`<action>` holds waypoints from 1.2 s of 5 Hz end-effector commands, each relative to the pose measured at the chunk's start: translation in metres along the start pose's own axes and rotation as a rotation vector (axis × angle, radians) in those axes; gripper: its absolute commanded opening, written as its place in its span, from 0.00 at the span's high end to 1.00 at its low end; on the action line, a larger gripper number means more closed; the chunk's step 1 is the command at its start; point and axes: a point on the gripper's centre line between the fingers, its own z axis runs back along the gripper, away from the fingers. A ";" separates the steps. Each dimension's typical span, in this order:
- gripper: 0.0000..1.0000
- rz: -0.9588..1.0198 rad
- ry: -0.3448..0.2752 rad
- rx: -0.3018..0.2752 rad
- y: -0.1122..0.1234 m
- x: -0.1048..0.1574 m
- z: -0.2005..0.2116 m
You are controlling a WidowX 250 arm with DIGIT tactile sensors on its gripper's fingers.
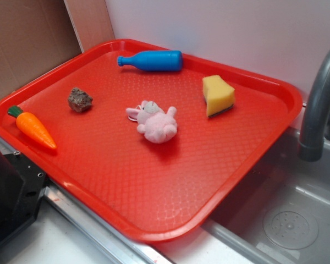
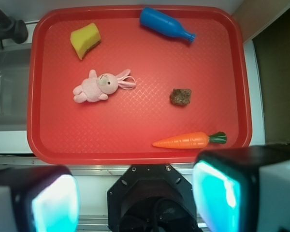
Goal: Grab the green sponge.
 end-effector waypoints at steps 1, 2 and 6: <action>0.00 0.000 0.000 0.000 0.000 0.000 0.000; 0.00 0.223 -0.056 -0.061 0.003 0.037 -0.045; 0.00 0.508 -0.154 -0.105 -0.050 0.125 -0.097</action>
